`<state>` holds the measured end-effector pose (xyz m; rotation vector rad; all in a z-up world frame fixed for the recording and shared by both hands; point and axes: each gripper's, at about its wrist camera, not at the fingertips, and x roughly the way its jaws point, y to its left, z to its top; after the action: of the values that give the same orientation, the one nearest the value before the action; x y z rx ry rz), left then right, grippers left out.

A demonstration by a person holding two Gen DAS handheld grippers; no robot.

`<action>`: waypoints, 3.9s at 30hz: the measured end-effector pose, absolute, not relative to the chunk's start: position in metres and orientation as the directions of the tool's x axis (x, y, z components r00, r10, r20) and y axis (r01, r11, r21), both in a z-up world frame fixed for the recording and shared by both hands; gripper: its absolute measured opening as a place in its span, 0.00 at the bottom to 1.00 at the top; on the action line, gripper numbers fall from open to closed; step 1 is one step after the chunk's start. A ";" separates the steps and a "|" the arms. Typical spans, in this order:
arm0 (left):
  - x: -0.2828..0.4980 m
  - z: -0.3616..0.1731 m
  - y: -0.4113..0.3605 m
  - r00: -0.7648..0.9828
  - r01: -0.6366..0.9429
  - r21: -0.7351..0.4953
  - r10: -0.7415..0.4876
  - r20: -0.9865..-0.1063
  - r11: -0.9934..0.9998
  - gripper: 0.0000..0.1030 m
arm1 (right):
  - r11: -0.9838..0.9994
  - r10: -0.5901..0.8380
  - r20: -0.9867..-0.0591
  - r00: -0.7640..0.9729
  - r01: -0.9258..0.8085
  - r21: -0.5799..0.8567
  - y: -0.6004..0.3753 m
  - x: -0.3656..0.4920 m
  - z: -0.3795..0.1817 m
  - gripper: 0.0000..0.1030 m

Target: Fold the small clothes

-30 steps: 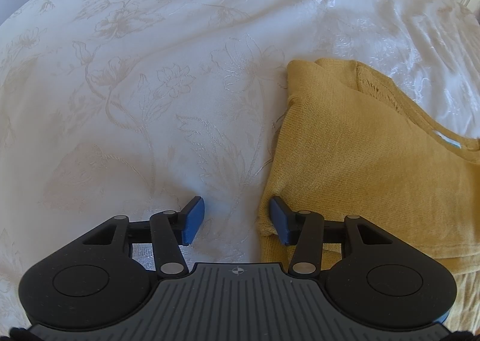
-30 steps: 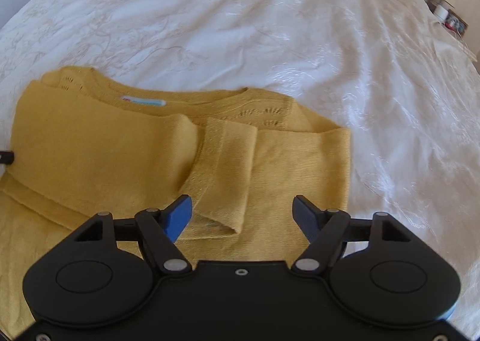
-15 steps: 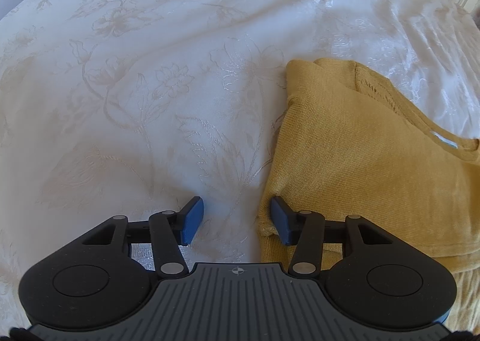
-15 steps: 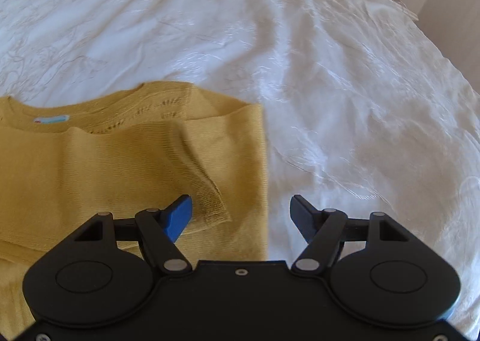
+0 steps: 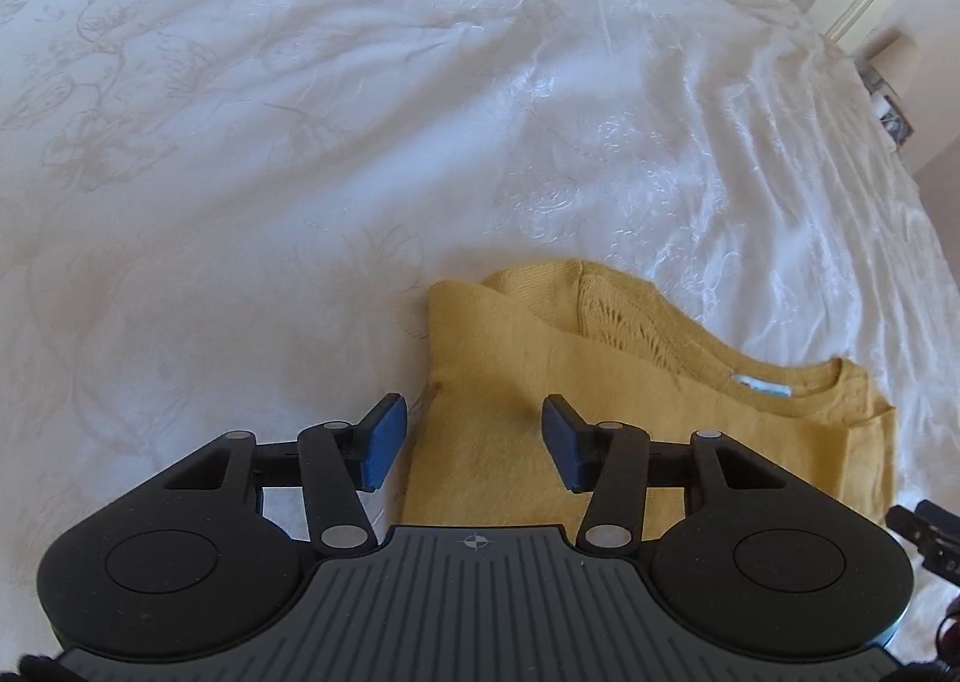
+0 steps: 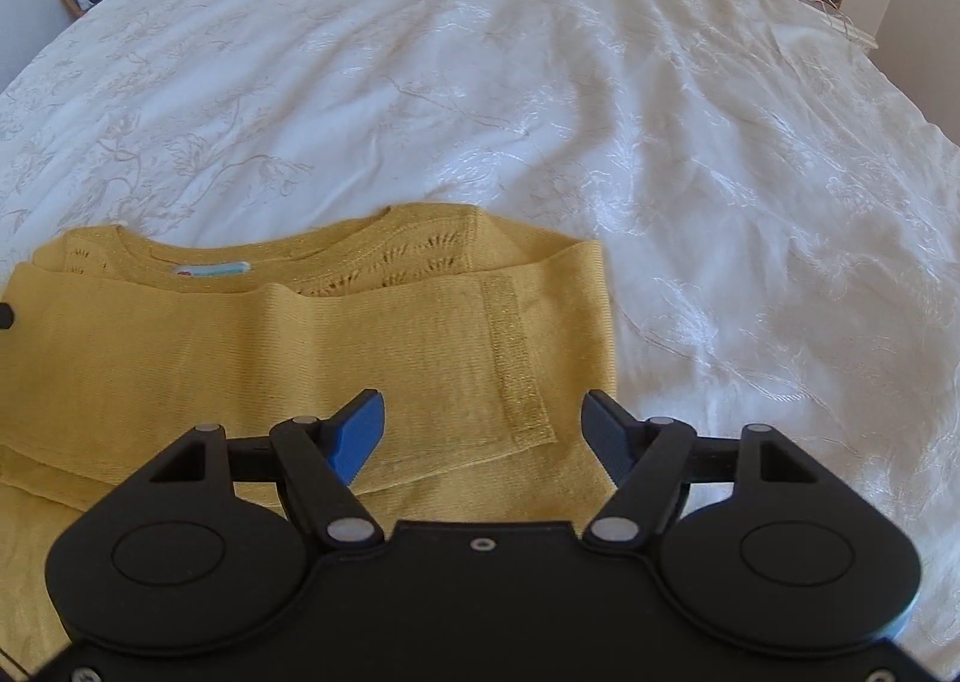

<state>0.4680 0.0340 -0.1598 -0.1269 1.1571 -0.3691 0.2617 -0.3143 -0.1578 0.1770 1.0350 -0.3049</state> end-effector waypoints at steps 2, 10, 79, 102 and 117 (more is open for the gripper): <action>0.482 -0.167 0.028 0.334 0.216 -0.316 -0.374 -0.865 0.924 0.47 | 0.953 -0.154 -0.861 0.484 0.302 -0.001 -0.307 0.265 -0.157 0.72; 0.509 -0.184 0.026 0.268 0.170 -0.411 -0.443 -0.855 0.896 0.37 | 0.968 -0.131 -0.862 0.490 0.251 -0.005 -0.296 0.269 -0.159 0.72; 0.344 -0.147 -0.003 0.443 0.339 -0.059 -0.215 -0.871 0.939 1.00 | 0.941 0.046 -0.866 0.497 0.269 0.204 -0.320 0.216 -0.152 0.99; 0.167 -0.141 0.086 0.367 0.279 -0.075 -0.179 -0.913 0.957 1.00 | 0.926 0.101 -0.910 0.402 0.297 0.235 -0.269 0.055 -0.152 0.99; 0.092 -0.134 0.086 0.429 0.231 -0.051 -0.148 -0.891 0.972 1.00 | 0.918 0.176 -0.873 0.454 0.244 0.312 -0.288 -0.030 -0.152 1.00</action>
<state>0.0919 0.0855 -0.1340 0.0834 1.1027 -0.2372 -0.0298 -0.2876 -0.1518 0.4275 1.1084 -0.0437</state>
